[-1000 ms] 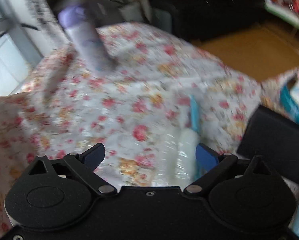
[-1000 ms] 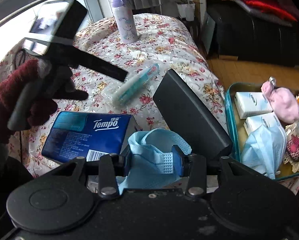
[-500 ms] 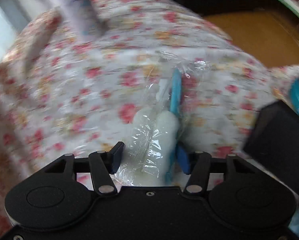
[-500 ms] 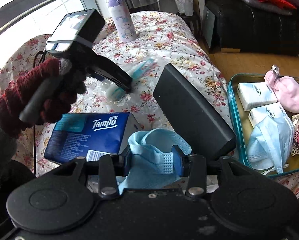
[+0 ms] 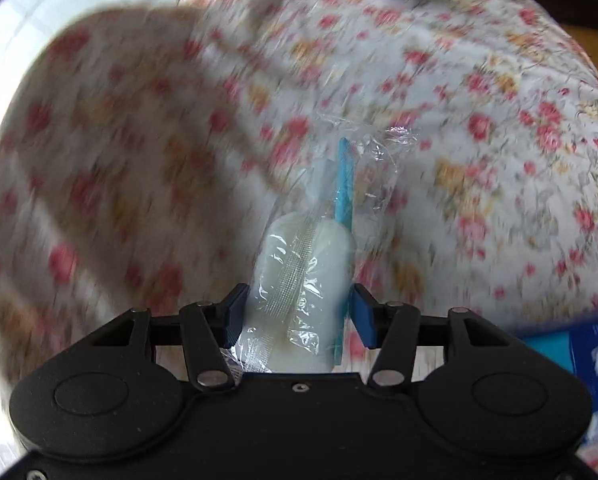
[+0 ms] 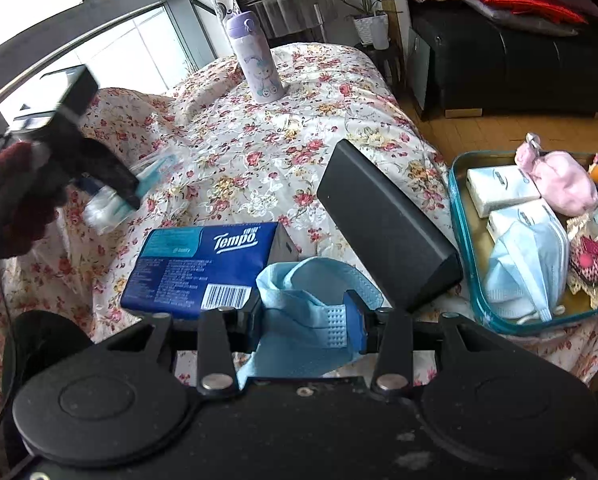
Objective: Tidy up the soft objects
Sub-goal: 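Lift the toothbrush packet and mask and carry both over the gold tray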
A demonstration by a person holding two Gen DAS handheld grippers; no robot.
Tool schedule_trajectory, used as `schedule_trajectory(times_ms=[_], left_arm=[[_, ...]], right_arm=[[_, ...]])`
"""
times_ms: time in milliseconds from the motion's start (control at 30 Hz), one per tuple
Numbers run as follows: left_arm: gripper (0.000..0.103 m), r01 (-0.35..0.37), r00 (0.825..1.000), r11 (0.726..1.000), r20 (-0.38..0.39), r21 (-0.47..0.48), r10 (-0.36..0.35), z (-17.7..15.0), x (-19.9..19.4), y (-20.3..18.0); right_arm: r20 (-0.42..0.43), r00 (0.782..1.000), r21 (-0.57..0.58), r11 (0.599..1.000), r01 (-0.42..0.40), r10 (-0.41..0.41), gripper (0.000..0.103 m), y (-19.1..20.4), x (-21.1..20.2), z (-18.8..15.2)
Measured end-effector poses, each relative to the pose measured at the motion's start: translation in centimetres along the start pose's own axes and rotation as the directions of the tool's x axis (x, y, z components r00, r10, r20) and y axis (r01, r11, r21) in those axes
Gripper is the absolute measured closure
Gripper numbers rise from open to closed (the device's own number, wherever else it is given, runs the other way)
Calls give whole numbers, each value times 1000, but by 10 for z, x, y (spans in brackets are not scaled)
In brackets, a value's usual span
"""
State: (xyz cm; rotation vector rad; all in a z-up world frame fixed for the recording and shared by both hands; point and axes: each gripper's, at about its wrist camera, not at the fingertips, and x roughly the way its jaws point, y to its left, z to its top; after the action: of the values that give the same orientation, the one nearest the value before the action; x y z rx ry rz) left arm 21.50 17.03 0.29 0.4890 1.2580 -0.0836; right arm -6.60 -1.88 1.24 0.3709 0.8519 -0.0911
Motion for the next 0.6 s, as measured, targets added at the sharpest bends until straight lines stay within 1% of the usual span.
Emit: schedule_trajectory(times_ms=[67, 167, 200, 300, 367, 433, 533, 600], left_arm=[[51, -1, 998, 1000, -61, -15, 0, -9, -6, 5], [51, -33, 996, 999, -88, 5, 34, -28, -27, 0], [51, -31, 995, 999, -92, 9, 31, -33, -34, -2], [51, 30, 991, 999, -126, -22, -32, -49, -57, -6], [51, 79, 983, 995, -160, -54, -87, -62, -71, -13], [51, 107, 974, 992, -195, -71, -119, -78, -83, -24], [51, 147, 960, 987, -231, -63, -158, -106, -103, -43], [51, 188, 953, 981, -236, -43, -193, -120, -117, -57]], right_arm=[[-5, 1000, 11, 1000, -9, 9, 62, -1, -3, -3], [-5, 1000, 18, 1000, -16, 16, 62, -2, -9, -8], [-2, 1000, 20, 1000, -18, 18, 62, -3, -12, -10], [8, 1000, 31, 999, -25, 25, 62, -7, -20, -14], [15, 999, 43, 999, -29, 29, 62, -11, -25, -15], [21, 999, 51, 998, -29, 28, 62, -15, -29, -17], [31, 999, 62, 998, -30, 28, 62, -22, -35, -19], [37, 999, 74, 997, -33, 30, 62, -27, -38, -21]])
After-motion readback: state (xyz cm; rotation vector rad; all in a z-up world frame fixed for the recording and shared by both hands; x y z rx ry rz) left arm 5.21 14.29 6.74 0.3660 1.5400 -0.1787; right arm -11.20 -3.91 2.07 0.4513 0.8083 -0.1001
